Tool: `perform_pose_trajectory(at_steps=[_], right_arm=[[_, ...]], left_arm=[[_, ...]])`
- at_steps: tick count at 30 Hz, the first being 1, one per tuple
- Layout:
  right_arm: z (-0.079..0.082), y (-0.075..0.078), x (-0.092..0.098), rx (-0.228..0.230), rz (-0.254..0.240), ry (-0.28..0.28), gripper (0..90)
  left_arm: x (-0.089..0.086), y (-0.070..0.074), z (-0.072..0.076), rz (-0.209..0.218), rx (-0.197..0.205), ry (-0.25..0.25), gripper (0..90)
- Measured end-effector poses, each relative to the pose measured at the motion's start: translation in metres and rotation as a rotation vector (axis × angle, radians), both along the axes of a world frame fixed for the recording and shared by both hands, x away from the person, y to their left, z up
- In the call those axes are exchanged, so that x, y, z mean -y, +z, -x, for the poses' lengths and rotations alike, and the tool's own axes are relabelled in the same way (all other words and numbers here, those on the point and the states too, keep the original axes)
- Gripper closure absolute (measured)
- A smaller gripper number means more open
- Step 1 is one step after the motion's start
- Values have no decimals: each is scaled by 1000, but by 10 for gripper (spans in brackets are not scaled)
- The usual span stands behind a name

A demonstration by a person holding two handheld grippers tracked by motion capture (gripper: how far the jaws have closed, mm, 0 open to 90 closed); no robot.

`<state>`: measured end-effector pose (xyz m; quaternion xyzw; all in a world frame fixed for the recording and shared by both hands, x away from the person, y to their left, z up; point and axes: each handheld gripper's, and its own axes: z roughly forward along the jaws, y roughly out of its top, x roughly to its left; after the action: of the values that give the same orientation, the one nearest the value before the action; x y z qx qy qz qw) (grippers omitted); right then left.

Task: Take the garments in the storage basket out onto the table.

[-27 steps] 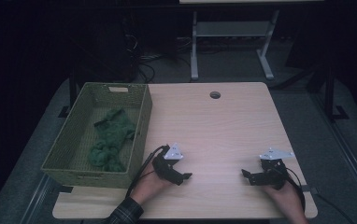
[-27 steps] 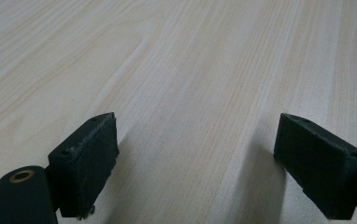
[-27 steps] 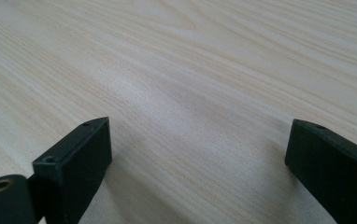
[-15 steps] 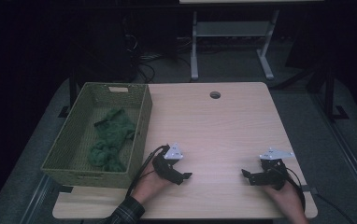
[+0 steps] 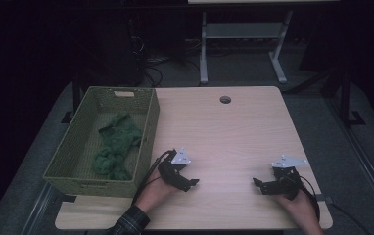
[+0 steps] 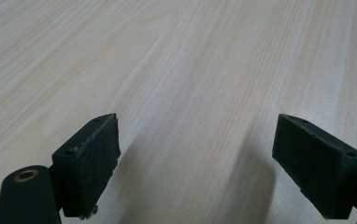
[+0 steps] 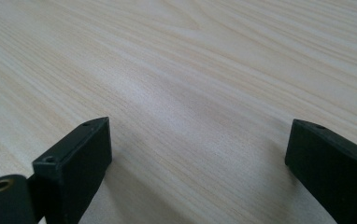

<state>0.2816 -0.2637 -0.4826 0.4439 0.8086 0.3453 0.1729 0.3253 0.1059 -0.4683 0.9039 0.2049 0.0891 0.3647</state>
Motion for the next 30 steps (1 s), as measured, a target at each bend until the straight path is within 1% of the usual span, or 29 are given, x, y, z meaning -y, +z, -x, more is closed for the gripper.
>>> perform_pose_trajectory(at_steps=[2,3,4,8,9,15,17,18,19,22,23,24,25,30], right_arm=[[0,0,0,-3,-2,-1,69],[0,0,0,-3,-2,0,69],[0,0,0,-3,-2,-1,69],[0,0,0,-3,-2,0,69],[0,0,0,-3,-2,0,69],[0,0,0,-2,-2,0,69],[0,0,0,-2,-2,0,69],[0,0,0,-3,-2,0,69],[0,0,0,-2,-2,0,69],[0,0,0,-3,-2,0,69],[0,0,0,-2,-2,1,69],[0,0,0,-2,-2,0,69],[0,0,0,-3,-2,0,69],[0,0,0,-3,-2,0,69]], left_arm=[[-2,2,-1,7,-9,4,144],[-2,3,-1,16,-15,13,144],[-3,4,-2,11,-15,8,144],[-3,7,-1,18,-22,12,144],[-3,8,-1,9,-20,8,144],[-4,13,-2,3,-24,8,146],[-4,15,-1,10,-28,13,147],[-4,15,-2,20,-27,15,147],[-4,17,-2,11,-27,9,147],[-4,19,-2,18,-35,15,147],[-4,22,-1,14,-31,10,147],[-3,24,-1,22,-24,15,147],[-4,26,-1,17,-24,12,147],[-3,33,0,30,-31,20,147]])
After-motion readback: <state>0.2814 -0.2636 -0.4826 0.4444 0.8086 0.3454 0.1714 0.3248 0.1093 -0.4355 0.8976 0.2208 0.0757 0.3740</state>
